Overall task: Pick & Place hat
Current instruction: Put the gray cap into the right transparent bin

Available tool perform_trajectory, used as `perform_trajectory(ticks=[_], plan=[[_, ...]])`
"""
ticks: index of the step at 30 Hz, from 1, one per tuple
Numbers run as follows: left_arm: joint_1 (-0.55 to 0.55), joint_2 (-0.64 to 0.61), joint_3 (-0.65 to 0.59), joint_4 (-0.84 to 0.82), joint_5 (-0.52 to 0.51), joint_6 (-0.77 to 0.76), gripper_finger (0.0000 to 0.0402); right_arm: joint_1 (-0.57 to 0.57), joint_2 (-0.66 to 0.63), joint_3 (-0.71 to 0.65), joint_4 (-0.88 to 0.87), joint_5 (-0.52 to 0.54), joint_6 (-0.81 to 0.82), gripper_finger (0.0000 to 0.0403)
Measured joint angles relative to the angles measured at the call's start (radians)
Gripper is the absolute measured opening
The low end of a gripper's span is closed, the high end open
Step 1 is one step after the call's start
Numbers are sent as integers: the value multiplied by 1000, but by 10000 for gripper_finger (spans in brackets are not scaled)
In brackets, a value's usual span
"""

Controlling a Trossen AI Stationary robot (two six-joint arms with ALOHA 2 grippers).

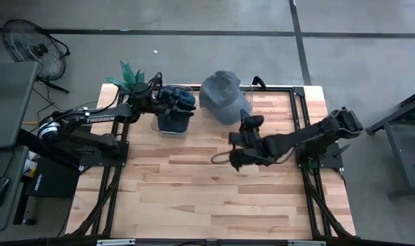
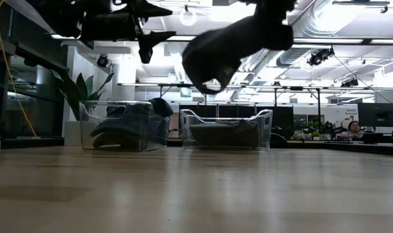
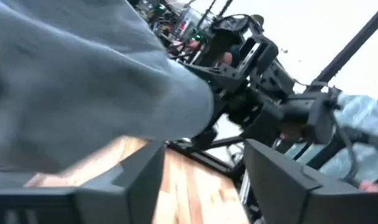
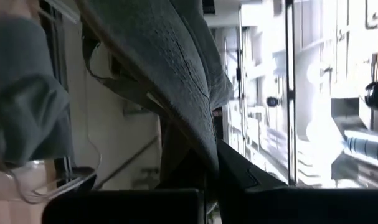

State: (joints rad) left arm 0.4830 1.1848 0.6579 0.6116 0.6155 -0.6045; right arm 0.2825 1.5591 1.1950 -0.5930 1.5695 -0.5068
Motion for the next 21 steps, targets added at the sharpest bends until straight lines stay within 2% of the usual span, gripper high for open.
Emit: perform_trajectory(ticks=[3,6,12,18,21], plan=[[-30,19,0,-1,-77,-57,247,-52,14,0,13,1,0,3],[-50,28,0,25,-137,-110,263,-96,17,0,36,1,-4,3],[-92,95,6,135,-310,-246,266,-140,17,0,123,2,-82,3],[-91,159,43,153,-407,-344,266,-154,13,0,235,2,-187,3],[-91,207,74,145,-412,-386,266,-157,12,1,292,2,-236,3]])
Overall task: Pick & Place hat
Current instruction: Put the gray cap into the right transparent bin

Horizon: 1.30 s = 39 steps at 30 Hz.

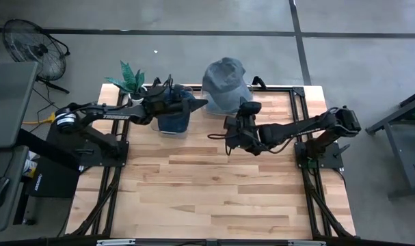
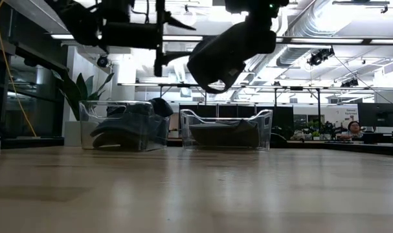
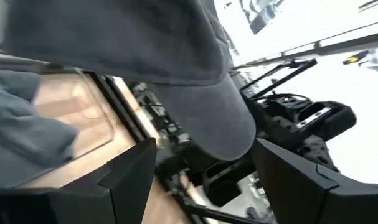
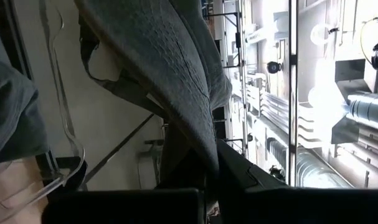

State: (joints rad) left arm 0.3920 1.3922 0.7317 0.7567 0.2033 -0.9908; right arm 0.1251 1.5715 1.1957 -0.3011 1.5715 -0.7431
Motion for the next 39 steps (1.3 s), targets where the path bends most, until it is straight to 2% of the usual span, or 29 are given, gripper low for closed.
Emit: perform_trajectory(ticks=[4,10,23,26,28,35,36,39], plan=[[-3,46,59,13,26,-31,266,-7,0,0,62,0,-57,3],[-21,117,132,9,3,-47,266,-8,0,0,98,0,-92,3],[-28,189,214,9,-22,-83,260,-13,-1,0,157,-1,-138,3],[-28,191,221,3,-19,-74,233,-13,-1,0,157,-1,-134,3],[-28,191,225,4,-19,-61,201,-13,-2,0,157,1,-130,3],[-26,187,226,24,2,-23,31,-13,-2,0,153,4,-129,3],[-26,187,226,26,6,-19,18,-13,-2,0,152,4,-128,3],[-26,186,226,19,12,-10,20,-12,-2,0,152,5,-129,9]])
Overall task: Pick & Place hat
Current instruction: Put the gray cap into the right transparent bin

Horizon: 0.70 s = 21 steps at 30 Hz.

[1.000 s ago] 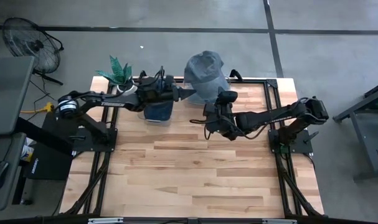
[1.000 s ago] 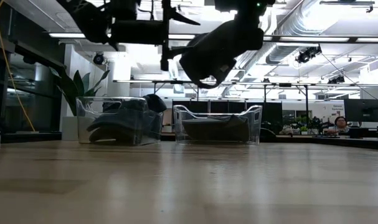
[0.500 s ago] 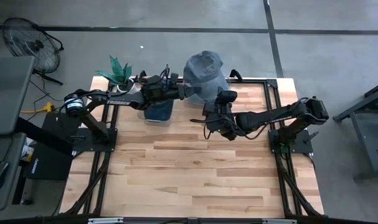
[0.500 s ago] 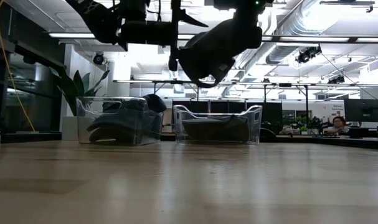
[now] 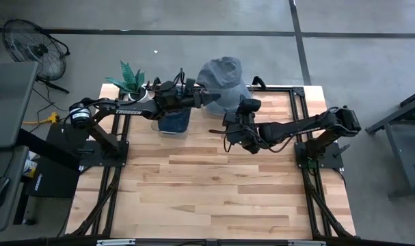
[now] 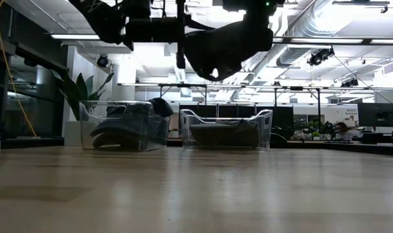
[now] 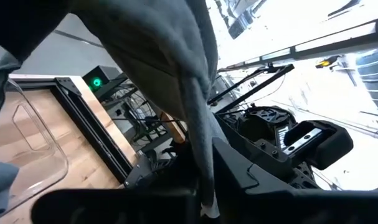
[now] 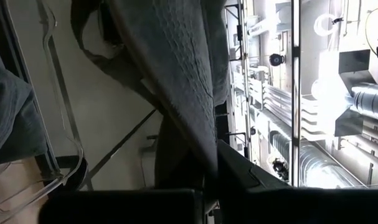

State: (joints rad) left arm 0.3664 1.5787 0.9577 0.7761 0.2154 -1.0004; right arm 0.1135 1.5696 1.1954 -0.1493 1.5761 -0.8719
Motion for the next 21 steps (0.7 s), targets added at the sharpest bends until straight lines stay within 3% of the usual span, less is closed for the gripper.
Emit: perform_trajectory(ticks=[9,21], plan=[[0,0,0,-12,21,55,6,24,-5,-1,-1,-4,-4,76],[25,2,1,-12,128,104,5,140,-104,-1,2,-29,-19,190]])
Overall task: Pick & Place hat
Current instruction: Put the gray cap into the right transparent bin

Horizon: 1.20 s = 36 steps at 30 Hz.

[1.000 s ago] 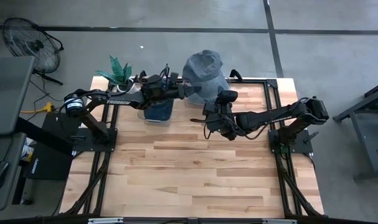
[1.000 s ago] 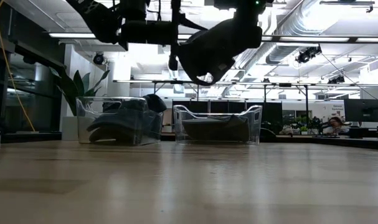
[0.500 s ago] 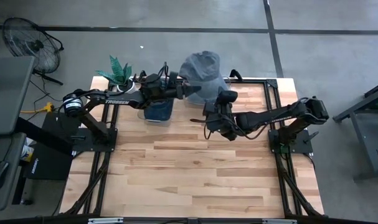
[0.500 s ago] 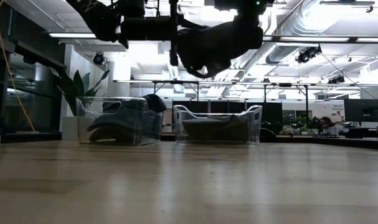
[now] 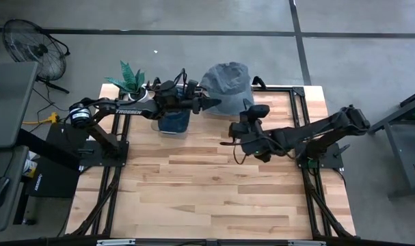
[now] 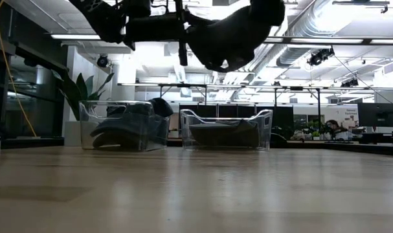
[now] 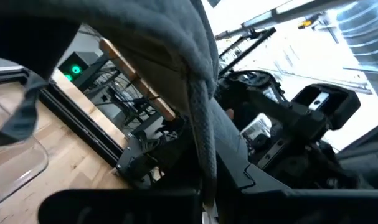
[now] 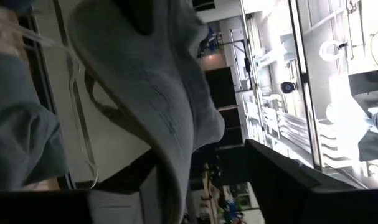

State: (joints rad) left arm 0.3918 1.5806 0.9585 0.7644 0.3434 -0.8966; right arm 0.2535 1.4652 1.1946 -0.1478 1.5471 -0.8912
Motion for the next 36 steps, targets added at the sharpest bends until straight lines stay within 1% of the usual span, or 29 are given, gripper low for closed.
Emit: perform_trajectory(ticks=[4,7,9,10,13,14,16,19,22,26,31,34,36], plan=[[20,0,0,6,58,23,5,35,-38,0,-12,4,16,224],[41,0,-1,5,94,28,5,59,-65,0,-13,10,19,239],[54,0,-1,-3,94,34,5,71,-78,0,-11,30,32,242],[61,1,-5,-33,79,45,4,77,-84,4,-6,48,38,242],[76,15,-12,-95,77,50,4,102,-97,6,-2,46,37,243],[78,10,-11,-93,76,61,4,112,-99,6,-5,44,38,243],[86,2,-6,-100,103,93,4,129,-97,4,-11,32,61,243],[88,6,-8,-87,182,116,4,154,-99,4,-36,32,142,243],[88,4,-1,-57,244,138,4,176,-95,4,-123,31,245,243],[97,4,14,-66,370,148,4,211,-93,3,-260,3,457,243],[131,4,52,-57,592,150,4,236,-92,2,-510,-105,709,243],[145,4,74,-57,731,127,4,242,-92,2,-652,-202,786,243],[147,3,87,-57,801,112,4,235,-92,2,-725,-261,805,243]])
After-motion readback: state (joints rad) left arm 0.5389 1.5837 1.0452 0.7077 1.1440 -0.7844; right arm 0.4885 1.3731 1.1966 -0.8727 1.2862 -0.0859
